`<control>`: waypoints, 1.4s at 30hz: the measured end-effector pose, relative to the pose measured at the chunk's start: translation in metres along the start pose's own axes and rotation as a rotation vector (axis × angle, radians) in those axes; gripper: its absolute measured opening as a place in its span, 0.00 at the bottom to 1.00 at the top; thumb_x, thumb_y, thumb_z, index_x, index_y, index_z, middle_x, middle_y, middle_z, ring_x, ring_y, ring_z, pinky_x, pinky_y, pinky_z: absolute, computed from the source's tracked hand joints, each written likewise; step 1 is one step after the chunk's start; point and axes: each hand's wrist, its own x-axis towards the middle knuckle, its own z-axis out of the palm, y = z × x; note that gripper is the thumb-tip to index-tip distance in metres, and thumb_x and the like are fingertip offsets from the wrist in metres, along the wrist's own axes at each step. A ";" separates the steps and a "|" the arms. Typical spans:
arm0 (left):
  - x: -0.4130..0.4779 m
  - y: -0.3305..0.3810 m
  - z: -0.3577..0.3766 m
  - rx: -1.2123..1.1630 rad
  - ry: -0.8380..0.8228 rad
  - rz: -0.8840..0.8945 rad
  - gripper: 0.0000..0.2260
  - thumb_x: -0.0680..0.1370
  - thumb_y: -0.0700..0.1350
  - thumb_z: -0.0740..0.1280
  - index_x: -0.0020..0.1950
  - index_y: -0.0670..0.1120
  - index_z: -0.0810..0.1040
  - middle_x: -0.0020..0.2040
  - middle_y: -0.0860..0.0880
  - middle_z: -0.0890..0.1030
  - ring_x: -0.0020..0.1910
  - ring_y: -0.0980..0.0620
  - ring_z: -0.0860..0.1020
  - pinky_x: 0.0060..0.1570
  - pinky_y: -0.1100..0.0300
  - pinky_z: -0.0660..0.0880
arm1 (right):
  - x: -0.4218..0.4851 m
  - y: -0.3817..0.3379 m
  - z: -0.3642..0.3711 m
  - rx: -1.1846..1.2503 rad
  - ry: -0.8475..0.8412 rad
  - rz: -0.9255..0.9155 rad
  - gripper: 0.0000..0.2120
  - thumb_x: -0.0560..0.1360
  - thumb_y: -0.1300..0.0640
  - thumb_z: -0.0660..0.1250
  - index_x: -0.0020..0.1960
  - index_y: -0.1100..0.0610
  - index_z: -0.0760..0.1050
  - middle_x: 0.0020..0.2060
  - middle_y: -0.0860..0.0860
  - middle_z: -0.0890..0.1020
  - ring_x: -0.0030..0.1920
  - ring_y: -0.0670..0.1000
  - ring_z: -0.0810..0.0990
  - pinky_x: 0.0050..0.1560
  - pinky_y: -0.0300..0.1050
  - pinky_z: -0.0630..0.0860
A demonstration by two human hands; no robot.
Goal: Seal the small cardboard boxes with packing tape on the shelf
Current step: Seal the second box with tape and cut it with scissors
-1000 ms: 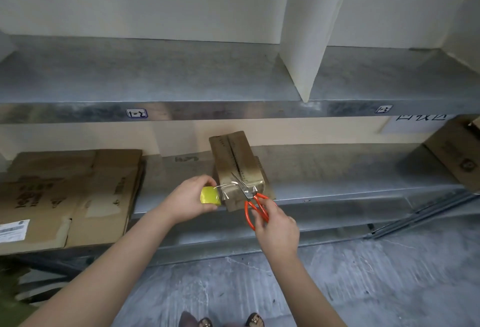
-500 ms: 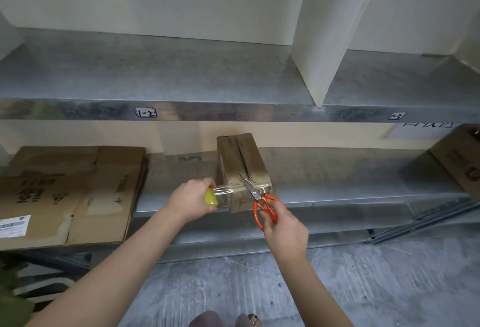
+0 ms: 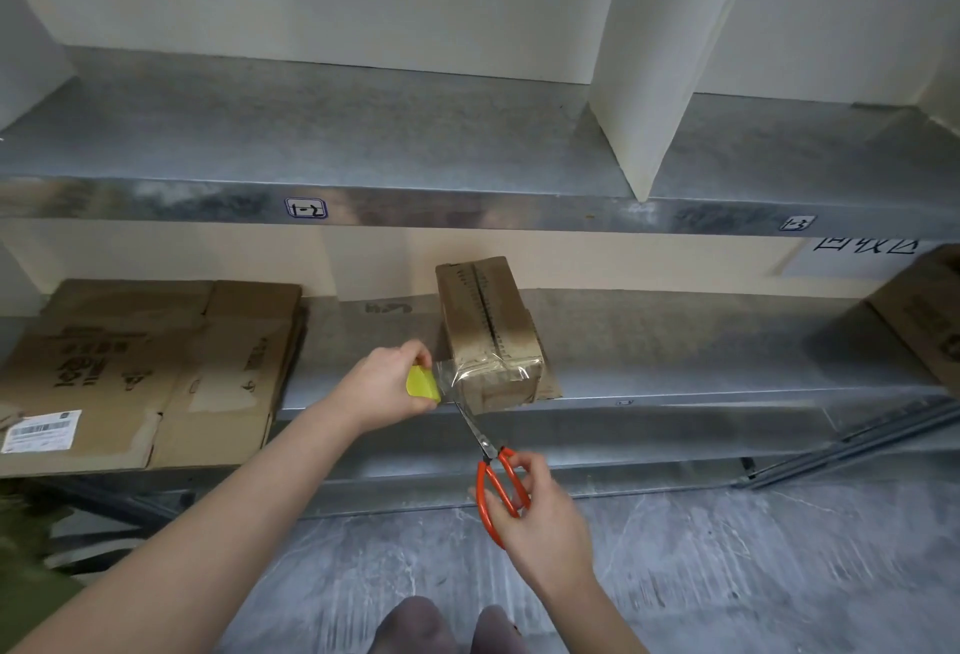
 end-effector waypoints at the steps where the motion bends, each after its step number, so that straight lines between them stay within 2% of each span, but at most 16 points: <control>1: -0.001 0.000 0.000 0.001 -0.002 0.002 0.21 0.68 0.55 0.75 0.55 0.54 0.70 0.55 0.49 0.79 0.52 0.49 0.76 0.48 0.57 0.73 | 0.000 -0.001 0.003 0.059 -0.041 0.021 0.20 0.68 0.29 0.60 0.54 0.37 0.64 0.43 0.39 0.81 0.44 0.40 0.79 0.44 0.42 0.77; 6: -0.005 0.000 -0.003 0.002 -0.006 0.004 0.21 0.68 0.55 0.75 0.55 0.54 0.71 0.55 0.50 0.78 0.52 0.49 0.75 0.49 0.58 0.73 | 0.007 -0.012 0.013 0.309 -0.151 0.093 0.17 0.70 0.31 0.66 0.50 0.41 0.70 0.40 0.42 0.83 0.42 0.42 0.81 0.49 0.48 0.78; 10: -0.007 0.000 -0.006 0.012 -0.008 0.019 0.20 0.68 0.56 0.75 0.54 0.55 0.70 0.54 0.51 0.78 0.51 0.50 0.75 0.48 0.58 0.73 | 0.012 -0.023 0.014 0.383 -0.166 0.115 0.19 0.68 0.29 0.66 0.46 0.42 0.71 0.32 0.41 0.81 0.35 0.41 0.80 0.40 0.40 0.74; 12: -0.007 0.000 -0.007 0.010 -0.012 0.030 0.20 0.68 0.56 0.75 0.53 0.56 0.69 0.54 0.51 0.78 0.50 0.51 0.74 0.47 0.58 0.72 | 0.015 -0.026 0.015 0.409 -0.162 0.131 0.15 0.70 0.32 0.67 0.46 0.42 0.73 0.31 0.44 0.80 0.35 0.42 0.79 0.39 0.41 0.74; 16: -0.006 0.001 -0.007 0.016 -0.018 0.045 0.20 0.67 0.56 0.75 0.52 0.56 0.69 0.53 0.51 0.78 0.50 0.51 0.75 0.48 0.57 0.73 | 0.017 -0.027 0.018 0.402 -0.152 0.136 0.05 0.76 0.41 0.66 0.45 0.41 0.73 0.36 0.44 0.80 0.39 0.45 0.79 0.42 0.43 0.75; 21: -0.005 -0.001 -0.008 0.014 -0.035 0.052 0.20 0.68 0.56 0.75 0.52 0.58 0.67 0.52 0.52 0.78 0.49 0.52 0.75 0.46 0.59 0.73 | 0.019 -0.027 0.020 0.403 -0.112 0.121 0.05 0.77 0.44 0.66 0.45 0.44 0.75 0.30 0.43 0.77 0.34 0.43 0.77 0.37 0.42 0.72; 25: -0.004 0.000 -0.009 0.009 -0.032 0.061 0.20 0.68 0.55 0.75 0.53 0.56 0.69 0.53 0.51 0.78 0.50 0.51 0.75 0.48 0.56 0.74 | 0.019 -0.027 0.023 0.394 -0.094 0.111 0.05 0.77 0.45 0.66 0.45 0.45 0.75 0.32 0.45 0.79 0.34 0.44 0.78 0.38 0.45 0.76; 30: -0.005 0.002 -0.011 0.049 -0.030 0.083 0.20 0.69 0.53 0.75 0.55 0.53 0.71 0.53 0.50 0.78 0.50 0.50 0.76 0.48 0.56 0.75 | 0.020 -0.026 0.025 0.318 -0.093 0.100 0.09 0.75 0.40 0.67 0.47 0.44 0.74 0.35 0.48 0.81 0.37 0.46 0.81 0.39 0.44 0.77; 35: -0.005 0.007 -0.013 0.049 -0.004 0.097 0.19 0.69 0.52 0.74 0.56 0.52 0.71 0.52 0.50 0.79 0.49 0.50 0.76 0.45 0.58 0.73 | 0.020 -0.030 0.019 0.360 -0.105 0.092 0.18 0.66 0.29 0.67 0.44 0.41 0.73 0.30 0.44 0.79 0.31 0.42 0.78 0.33 0.39 0.73; 37: -0.005 0.008 -0.013 0.034 0.006 0.099 0.19 0.69 0.52 0.74 0.55 0.52 0.71 0.52 0.50 0.79 0.47 0.51 0.76 0.43 0.60 0.72 | 0.019 -0.031 0.018 0.394 -0.130 0.099 0.18 0.65 0.28 0.67 0.44 0.40 0.73 0.29 0.43 0.79 0.30 0.40 0.77 0.33 0.38 0.72; 42: -0.007 0.007 -0.014 0.034 0.000 0.094 0.20 0.69 0.53 0.75 0.56 0.52 0.71 0.53 0.50 0.79 0.49 0.50 0.76 0.46 0.59 0.72 | 0.021 -0.027 0.020 0.371 -0.111 0.100 0.08 0.75 0.40 0.67 0.45 0.43 0.75 0.32 0.45 0.78 0.33 0.43 0.77 0.34 0.40 0.72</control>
